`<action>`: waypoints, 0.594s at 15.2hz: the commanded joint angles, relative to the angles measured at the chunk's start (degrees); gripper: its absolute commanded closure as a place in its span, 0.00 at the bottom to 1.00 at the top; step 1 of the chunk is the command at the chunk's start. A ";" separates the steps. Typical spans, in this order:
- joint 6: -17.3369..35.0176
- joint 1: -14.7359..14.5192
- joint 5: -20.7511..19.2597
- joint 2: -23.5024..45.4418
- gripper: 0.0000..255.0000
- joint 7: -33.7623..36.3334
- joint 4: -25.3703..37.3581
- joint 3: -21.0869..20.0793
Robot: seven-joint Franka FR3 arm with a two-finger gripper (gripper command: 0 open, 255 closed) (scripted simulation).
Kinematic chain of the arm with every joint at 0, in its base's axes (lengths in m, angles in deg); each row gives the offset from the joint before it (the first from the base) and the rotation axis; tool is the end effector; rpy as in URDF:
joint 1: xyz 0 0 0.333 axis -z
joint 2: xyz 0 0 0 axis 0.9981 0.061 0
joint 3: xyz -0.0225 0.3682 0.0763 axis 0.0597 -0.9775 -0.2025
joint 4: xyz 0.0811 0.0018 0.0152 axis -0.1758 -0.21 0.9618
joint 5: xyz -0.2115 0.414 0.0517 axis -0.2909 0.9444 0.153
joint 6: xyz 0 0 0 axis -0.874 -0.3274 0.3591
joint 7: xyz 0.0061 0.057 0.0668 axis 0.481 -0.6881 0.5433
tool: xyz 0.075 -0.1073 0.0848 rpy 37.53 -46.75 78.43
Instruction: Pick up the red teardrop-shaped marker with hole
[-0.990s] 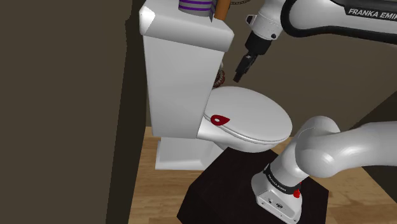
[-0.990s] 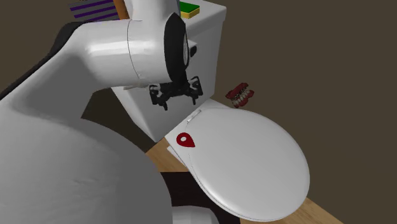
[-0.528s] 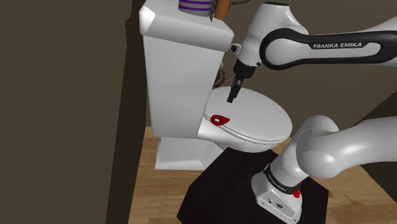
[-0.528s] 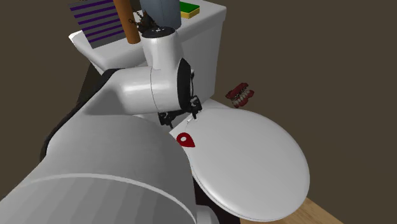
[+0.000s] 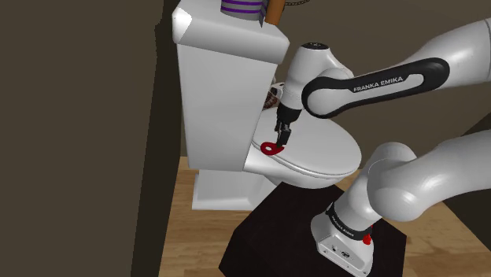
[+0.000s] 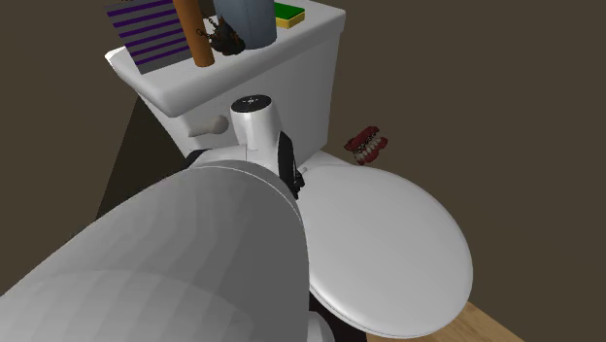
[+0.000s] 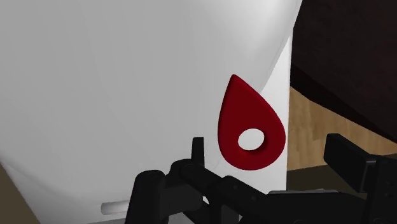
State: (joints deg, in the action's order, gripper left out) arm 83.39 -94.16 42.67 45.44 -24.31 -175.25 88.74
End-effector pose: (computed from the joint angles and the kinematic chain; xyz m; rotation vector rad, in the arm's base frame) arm 0.3642 -0.0157 0.3123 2.9092 0.9555 -0.0380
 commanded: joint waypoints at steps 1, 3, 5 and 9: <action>3.35 0.18 -0.88 2.01 0.00 -1.11 -1.53 0.75; 5.53 0.28 -1.16 3.45 0.00 -0.90 -2.27 0.90; 7.75 0.37 -1.46 5.01 0.00 -0.67 -2.95 1.05; 10.67 0.50 -1.86 7.17 0.00 -0.36 -3.72 1.23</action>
State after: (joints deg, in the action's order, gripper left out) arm 93.63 -93.70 40.88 52.33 -24.69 -178.86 89.94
